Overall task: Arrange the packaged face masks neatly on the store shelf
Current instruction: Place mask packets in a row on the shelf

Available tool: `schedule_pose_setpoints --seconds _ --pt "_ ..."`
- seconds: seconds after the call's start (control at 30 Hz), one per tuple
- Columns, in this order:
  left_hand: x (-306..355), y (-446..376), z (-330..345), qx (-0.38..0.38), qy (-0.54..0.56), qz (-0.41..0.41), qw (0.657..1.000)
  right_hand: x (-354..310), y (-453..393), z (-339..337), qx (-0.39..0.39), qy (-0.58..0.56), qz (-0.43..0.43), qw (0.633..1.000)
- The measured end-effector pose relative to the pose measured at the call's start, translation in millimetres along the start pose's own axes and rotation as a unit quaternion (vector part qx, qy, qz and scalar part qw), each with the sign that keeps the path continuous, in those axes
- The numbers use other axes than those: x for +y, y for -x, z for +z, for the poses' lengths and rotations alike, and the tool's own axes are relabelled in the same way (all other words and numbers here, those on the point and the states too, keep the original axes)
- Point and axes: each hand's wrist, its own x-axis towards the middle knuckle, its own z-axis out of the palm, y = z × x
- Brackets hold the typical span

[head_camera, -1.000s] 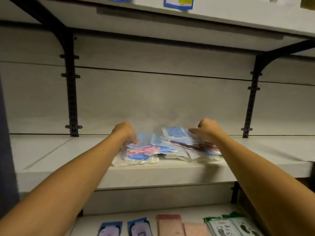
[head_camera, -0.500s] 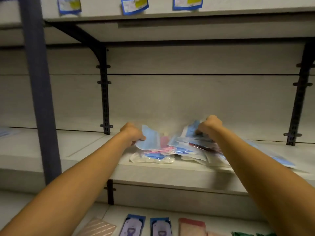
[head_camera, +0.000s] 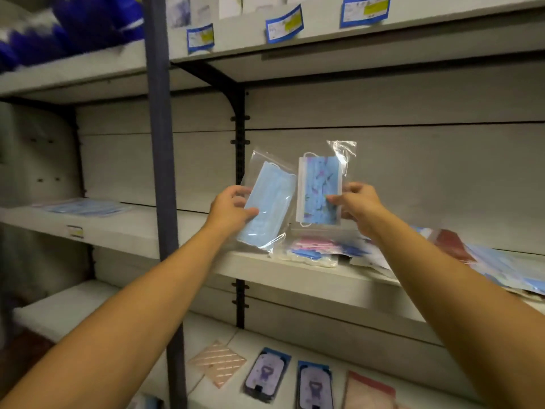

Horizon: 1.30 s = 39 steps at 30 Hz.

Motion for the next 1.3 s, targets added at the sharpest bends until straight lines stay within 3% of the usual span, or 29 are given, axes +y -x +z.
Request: schedule_pose_setpoints --seconds 0.3,0.47,0.77,1.3 --pt "-7.2 41.0 -86.2 0.064 0.031 -0.072 0.995 -14.3 29.4 87.4 -0.101 -0.043 -0.01 0.994" --pt "-14.6 52.3 -152.7 0.135 0.027 -0.077 0.987 -24.0 46.3 145.6 -0.146 -0.071 -0.008 0.987" --pt "-43.4 66.2 -264.5 0.193 -0.005 -0.099 0.976 -18.9 76.4 254.9 -0.199 -0.022 -0.025 0.98" --pt "-133.9 46.9 -461.9 0.236 -0.013 -0.131 0.963 -30.2 115.9 456.9 -0.167 -0.035 -0.01 0.985"
